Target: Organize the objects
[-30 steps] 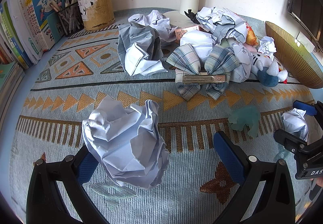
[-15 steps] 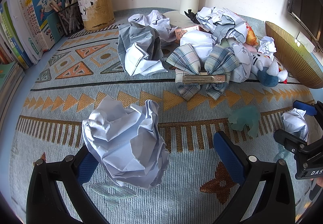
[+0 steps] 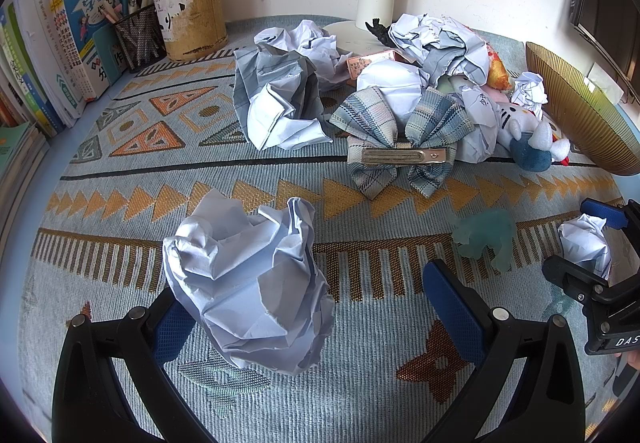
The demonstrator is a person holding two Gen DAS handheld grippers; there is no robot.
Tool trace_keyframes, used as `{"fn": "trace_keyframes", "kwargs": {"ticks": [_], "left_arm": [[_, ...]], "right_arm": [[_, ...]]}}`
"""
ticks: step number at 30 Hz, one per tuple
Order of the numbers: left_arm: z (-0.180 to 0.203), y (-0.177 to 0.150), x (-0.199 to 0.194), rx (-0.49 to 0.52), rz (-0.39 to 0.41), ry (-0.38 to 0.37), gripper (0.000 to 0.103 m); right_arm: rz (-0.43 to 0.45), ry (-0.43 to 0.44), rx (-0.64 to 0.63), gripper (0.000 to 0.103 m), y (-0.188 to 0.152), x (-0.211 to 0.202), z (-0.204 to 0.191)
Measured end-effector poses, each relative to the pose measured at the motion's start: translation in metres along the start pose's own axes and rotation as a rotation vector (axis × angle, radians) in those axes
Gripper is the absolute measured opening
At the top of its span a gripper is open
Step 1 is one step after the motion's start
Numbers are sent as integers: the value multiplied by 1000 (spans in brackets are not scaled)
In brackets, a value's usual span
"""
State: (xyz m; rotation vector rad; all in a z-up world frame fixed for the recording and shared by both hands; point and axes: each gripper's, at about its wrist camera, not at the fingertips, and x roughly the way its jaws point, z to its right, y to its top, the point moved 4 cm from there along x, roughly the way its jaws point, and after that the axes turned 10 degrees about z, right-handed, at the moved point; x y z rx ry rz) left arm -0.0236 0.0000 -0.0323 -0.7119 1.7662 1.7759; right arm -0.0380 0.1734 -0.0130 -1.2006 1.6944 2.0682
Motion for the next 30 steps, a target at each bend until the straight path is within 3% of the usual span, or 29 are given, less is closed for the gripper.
{"fn": "trace_keyframes", "kwargs": {"ticks": [18, 21, 24, 30], "left_arm": [[0, 0, 0, -1, -1, -2, 103], [-1, -1, -1, 35, -6, -48, 103], [-10, -7, -6, 68, -14, -84, 103], [-34, -14, -15, 37, 5, -78, 102]], "right_arm": [[0, 0, 0, 103, 0, 0, 0], [0, 0, 1, 103, 0, 0, 0], [0, -1, 0, 103, 0, 0, 0], [-2, 13, -15, 103, -9, -10, -1]]}}
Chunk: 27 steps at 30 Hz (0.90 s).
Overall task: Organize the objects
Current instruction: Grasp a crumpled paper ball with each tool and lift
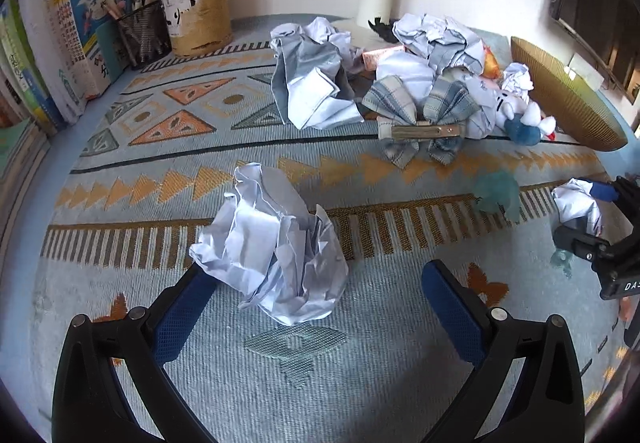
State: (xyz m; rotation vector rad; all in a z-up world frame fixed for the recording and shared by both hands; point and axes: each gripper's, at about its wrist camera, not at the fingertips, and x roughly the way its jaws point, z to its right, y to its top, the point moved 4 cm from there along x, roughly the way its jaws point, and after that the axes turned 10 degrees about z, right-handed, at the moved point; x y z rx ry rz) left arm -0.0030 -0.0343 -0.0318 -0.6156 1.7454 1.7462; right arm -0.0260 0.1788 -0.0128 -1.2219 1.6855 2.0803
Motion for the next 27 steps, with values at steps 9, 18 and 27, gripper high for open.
{"fn": "trace_keyframes", "kwargs": {"ticks": [9, 18, 27], "left_arm": [[-5, 3, -8, -4, 47, 21, 47], [-9, 4, -19, -34, 103, 9, 47], [3, 9, -21, 23, 112, 44, 47]], "right_arm": [[42, -1, 28, 54, -6, -17, 1], [96, 139, 4, 53, -6, -27, -15], [116, 178, 37, 53, 0, -31, -16]]}}
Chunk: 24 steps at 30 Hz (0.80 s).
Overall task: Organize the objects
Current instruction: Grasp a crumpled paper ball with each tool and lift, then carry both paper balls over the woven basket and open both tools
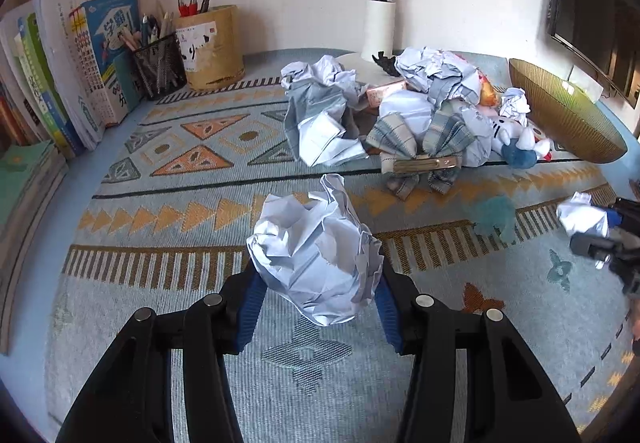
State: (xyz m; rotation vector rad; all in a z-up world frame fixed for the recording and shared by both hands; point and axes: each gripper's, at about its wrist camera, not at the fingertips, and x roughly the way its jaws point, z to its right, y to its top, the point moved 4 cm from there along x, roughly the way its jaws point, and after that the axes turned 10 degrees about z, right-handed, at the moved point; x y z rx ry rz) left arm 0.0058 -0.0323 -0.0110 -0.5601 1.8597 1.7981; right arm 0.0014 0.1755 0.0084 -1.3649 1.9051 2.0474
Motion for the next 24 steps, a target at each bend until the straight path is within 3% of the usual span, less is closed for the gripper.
{"fn": "trace_keyframes", "kwargs": {"ticks": [4, 12, 18, 24], "left_arm": [[26, 34, -3, -15, 42, -78, 47], [123, 134, 25, 76, 128, -228, 47], [213, 175, 54, 146, 134, -364, 47], [276, 182, 85, 187, 85, -454, 50]], "right_arm": [[71, 32, 57, 53, 37, -21, 16], [178, -79, 115, 53, 121, -56, 96], [181, -151, 226, 53, 143, -60, 172], [165, -216, 266, 54, 145, -50, 219]]}}
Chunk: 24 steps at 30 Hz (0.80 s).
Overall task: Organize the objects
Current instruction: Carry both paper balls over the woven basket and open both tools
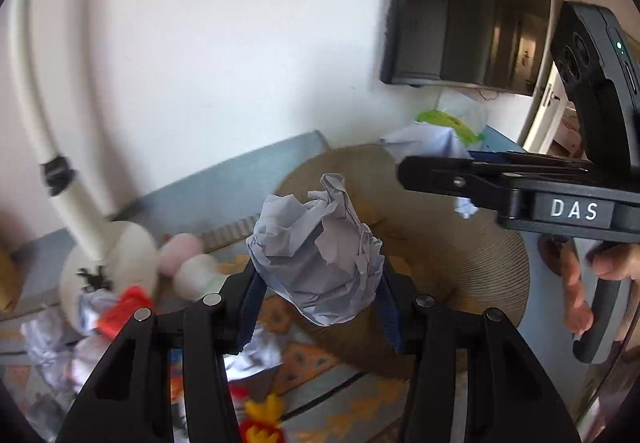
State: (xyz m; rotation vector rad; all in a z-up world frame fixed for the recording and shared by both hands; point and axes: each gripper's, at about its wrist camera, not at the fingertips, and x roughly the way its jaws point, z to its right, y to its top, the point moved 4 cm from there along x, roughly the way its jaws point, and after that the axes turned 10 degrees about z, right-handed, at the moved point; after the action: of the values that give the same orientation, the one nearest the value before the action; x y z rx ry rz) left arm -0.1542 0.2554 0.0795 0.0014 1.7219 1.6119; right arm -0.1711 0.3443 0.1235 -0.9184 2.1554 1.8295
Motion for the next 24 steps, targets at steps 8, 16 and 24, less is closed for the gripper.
{"fn": "trace_keyframes", "kwargs": {"ticks": [8, 16, 24], "left_arm": [[15, -18, 29, -36, -101, -118, 103], [1, -13, -14, -7, -72, -44, 103], [-63, 4, -95, -30, -6, 131, 103]], "right_arm": [[-66, -107, 115, 103, 0, 30, 31], [-16, -71, 164, 103, 9, 10, 9], [48, -3, 92, 103, 33, -28, -74]]}}
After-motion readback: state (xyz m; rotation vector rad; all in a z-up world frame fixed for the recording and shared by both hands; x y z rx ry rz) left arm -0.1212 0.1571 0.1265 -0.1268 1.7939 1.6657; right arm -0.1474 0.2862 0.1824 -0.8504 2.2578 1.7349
